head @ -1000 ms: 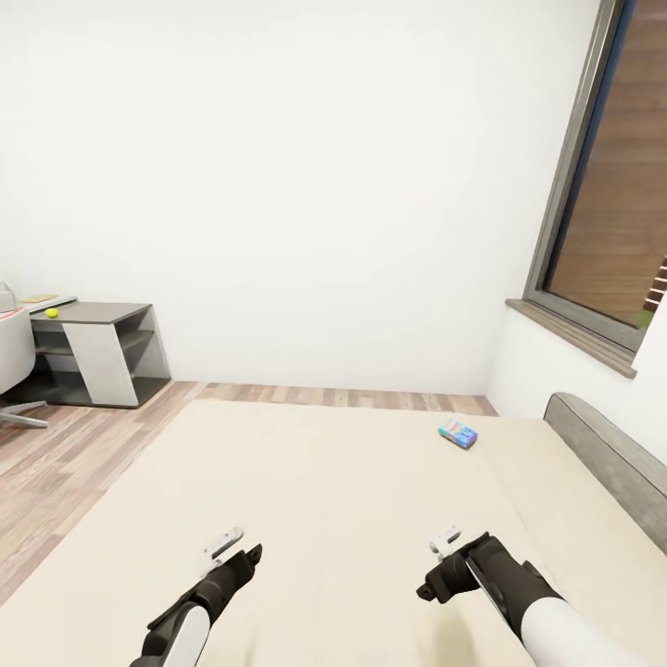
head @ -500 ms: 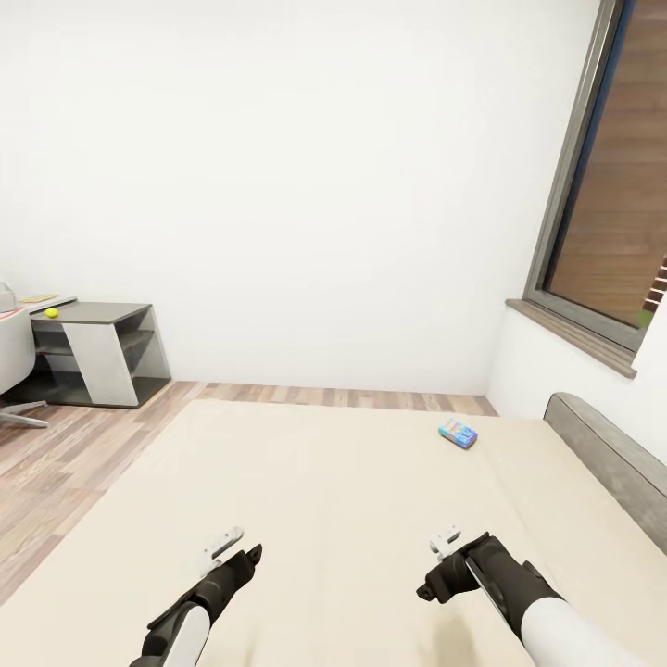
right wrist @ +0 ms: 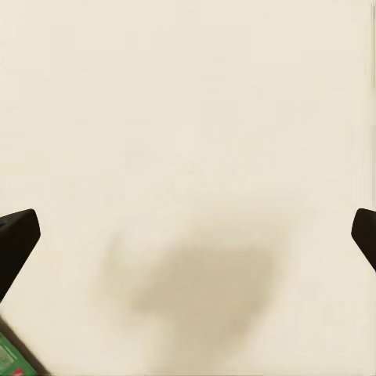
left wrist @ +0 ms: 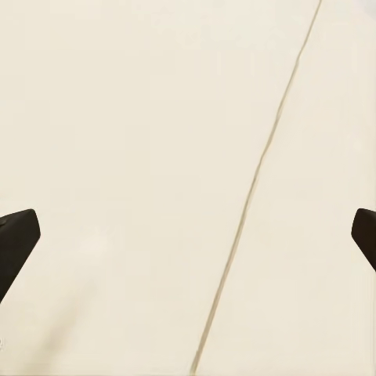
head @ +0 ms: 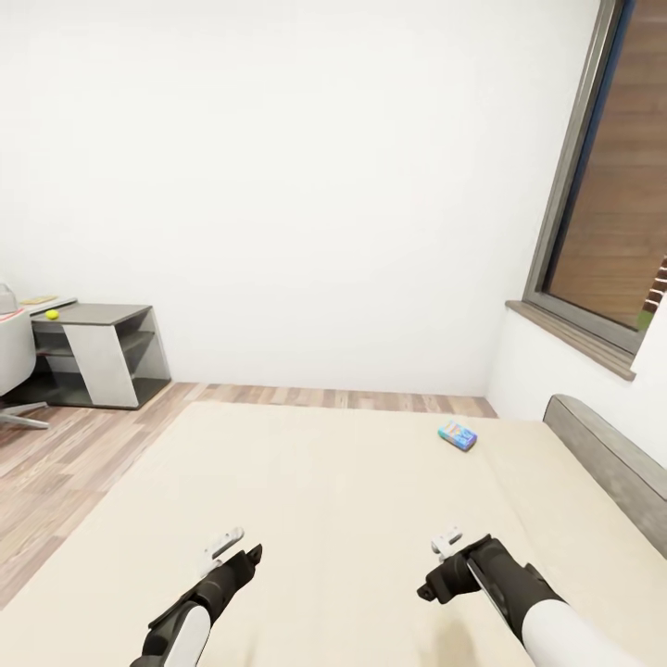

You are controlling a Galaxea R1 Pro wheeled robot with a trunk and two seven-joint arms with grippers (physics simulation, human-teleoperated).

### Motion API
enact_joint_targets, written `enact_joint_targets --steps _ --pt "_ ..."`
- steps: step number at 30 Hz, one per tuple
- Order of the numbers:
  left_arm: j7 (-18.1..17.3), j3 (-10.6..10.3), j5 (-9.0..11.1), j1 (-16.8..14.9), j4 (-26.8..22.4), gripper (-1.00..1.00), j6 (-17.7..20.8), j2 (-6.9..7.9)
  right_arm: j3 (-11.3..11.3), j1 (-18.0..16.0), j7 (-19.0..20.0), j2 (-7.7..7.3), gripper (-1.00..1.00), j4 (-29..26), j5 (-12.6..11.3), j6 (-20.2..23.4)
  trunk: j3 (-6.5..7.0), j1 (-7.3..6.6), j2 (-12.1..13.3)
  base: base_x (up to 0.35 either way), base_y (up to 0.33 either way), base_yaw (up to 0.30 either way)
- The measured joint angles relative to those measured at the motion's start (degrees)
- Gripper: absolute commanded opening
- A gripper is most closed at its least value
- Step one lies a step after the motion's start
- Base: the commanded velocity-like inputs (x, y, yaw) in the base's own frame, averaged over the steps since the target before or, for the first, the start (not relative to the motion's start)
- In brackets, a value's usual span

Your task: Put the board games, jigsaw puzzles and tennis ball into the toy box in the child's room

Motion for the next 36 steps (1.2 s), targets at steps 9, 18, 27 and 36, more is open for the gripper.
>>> enact_joint_targets --steps 9,18,27,36 --pt "0.2 -0.1 0.3 -0.1 0.0 1.0 0.5 0.06 -1.5 0.3 -0.2 0.02 1.0 -0.2 0.0 -0.1 1.62 -1.98 3.6 0.0 0.0 0.0" --pt "0.0 -0.2 0.5 -0.2 0.2 1.0 0.8 0.07 -1.8 0.4 -0.2 -0.04 1.0 -0.4 0.0 0.0 3.23 -3.96 7.2 0.0 0.0 0.0" --pt "0.0 -0.5 0.6 -0.3 0.5 1.0 1.2 0.07 -1.9 0.4 -0.2 -0.07 1.0 -0.5 -0.1 0.2 4.85 -5.93 10.8 0.0 0.0 0.0" --pt "-2.0 -1.3 1.7 -0.8 0.6 1.0 8.5 0.14 -2.9 0.3 4.0 -1.15 1.0 -0.8 -0.5 2.0 6.47 -7.91 14.4 0.0 0.0 0.0"
